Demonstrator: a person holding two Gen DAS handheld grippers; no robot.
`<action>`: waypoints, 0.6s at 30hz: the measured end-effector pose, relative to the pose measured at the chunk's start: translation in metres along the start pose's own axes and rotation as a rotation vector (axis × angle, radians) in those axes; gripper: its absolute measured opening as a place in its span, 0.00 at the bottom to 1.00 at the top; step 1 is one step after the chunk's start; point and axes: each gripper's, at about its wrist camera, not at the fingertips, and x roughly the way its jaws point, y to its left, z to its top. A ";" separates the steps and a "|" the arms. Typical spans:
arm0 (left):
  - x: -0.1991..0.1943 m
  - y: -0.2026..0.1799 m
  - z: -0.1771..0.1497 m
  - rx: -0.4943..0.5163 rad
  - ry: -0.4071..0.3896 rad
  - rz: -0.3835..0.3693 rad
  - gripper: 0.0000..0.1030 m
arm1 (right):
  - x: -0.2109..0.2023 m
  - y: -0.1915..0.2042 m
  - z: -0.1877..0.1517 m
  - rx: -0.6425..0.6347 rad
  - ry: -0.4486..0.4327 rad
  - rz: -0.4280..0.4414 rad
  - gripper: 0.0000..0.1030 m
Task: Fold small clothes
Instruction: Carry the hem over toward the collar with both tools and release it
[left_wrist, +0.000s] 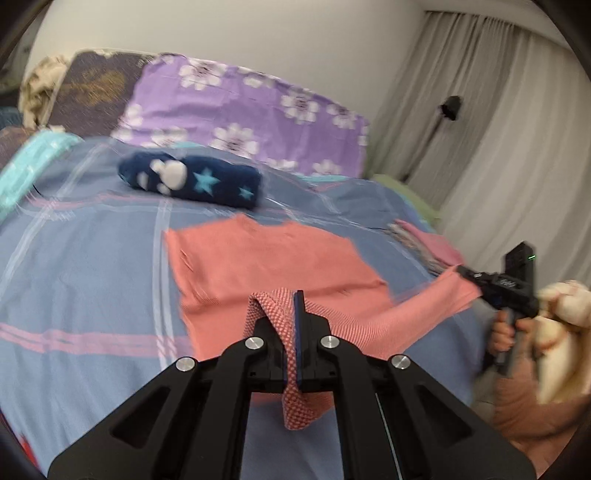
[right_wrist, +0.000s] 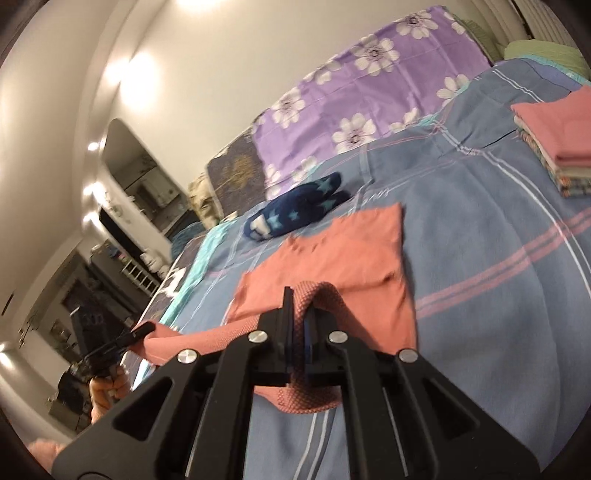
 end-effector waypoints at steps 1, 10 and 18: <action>0.008 0.002 0.008 0.004 -0.001 0.016 0.02 | 0.012 -0.002 0.010 0.004 0.001 -0.007 0.05; 0.112 0.034 0.080 0.031 0.067 0.147 0.02 | 0.132 -0.040 0.084 0.064 0.057 -0.123 0.05; 0.235 0.103 0.046 0.018 0.303 0.263 0.18 | 0.226 -0.107 0.067 0.124 0.232 -0.255 0.09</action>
